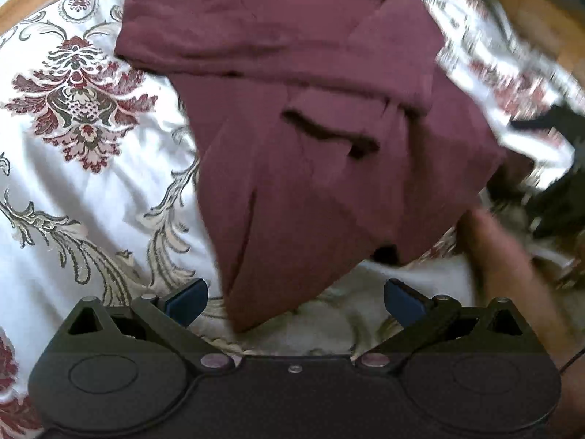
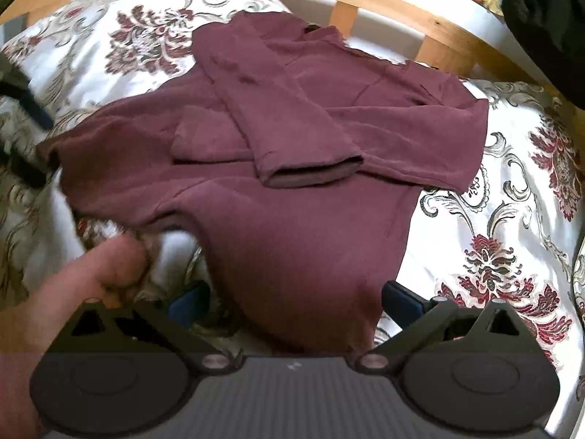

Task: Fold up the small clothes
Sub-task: 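Move both grippers to the shirt hem and close them on it, then lift the hem with both grippers and fold it over toward the collar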

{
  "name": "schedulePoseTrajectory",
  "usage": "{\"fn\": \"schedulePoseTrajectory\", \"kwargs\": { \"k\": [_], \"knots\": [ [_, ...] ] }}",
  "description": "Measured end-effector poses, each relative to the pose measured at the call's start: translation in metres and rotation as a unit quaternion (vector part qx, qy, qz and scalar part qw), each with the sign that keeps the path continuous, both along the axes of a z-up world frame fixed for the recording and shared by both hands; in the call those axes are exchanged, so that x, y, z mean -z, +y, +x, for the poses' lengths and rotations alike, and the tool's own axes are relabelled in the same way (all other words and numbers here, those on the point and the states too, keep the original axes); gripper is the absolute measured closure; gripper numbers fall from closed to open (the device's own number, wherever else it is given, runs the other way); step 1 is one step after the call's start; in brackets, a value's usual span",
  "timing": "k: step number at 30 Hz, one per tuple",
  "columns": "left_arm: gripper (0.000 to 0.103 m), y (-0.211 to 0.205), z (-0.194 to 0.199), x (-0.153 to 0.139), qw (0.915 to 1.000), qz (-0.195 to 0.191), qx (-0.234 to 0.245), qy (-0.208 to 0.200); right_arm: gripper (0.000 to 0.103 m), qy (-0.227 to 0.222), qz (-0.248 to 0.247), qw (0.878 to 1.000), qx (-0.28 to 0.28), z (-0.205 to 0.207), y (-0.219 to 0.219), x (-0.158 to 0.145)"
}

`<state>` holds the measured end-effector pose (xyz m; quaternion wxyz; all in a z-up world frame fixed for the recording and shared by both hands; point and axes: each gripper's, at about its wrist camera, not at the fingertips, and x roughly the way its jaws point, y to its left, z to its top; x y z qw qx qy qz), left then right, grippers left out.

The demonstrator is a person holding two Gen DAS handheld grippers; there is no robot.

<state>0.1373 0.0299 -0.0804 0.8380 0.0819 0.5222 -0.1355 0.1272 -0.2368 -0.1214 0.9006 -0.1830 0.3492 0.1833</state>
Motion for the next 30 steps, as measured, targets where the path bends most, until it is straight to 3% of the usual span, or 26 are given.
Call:
{"fn": "schedulePoseTrajectory", "kwargs": {
  "k": [3,7,15,19,21,24,26,29,30],
  "knots": [
    [0.002,0.001,0.004,0.007,0.9994,0.034,-0.004,-0.005,0.001,0.007,0.017,1.0,0.012,0.008,0.0,0.0],
    [0.002,-0.004,0.006,0.01,0.9955,0.083,0.008,-0.044,0.001,0.018,0.03,0.999,0.021,0.013,-0.001,0.004],
    [0.015,-0.012,0.001,-0.002,0.9863,0.118,0.027,-0.112,0.001,0.009,0.025,0.999,0.045,0.008,-0.014,0.015],
    [0.025,-0.01,0.0,-0.009,0.9828,0.124,0.025,-0.135,0.002,-0.041,-0.009,0.997,0.065,-0.005,-0.021,0.019],
    [0.037,-0.008,0.0,-0.011,0.9839,0.114,0.024,-0.135,0.011,-0.059,-0.018,0.996,0.062,-0.012,-0.022,0.02],
    [0.056,-0.008,-0.001,-0.012,0.9854,0.099,0.024,-0.137,0.037,-0.066,-0.011,0.997,0.048,-0.015,-0.023,0.019],
    [0.068,-0.007,-0.002,-0.014,0.9862,0.086,0.024,-0.139,0.062,-0.072,-0.008,0.997,0.038,-0.016,-0.023,0.017],
    [0.089,-0.004,-0.004,-0.018,0.9865,0.064,0.022,-0.149,0.085,-0.075,-0.001,0.997,0.027,-0.017,-0.021,0.015],
    [0.092,-0.004,-0.005,-0.019,0.9862,0.057,0.02,-0.154,0.088,-0.078,0.0,0.997,0.026,-0.018,-0.02,0.014]
  ]
}}
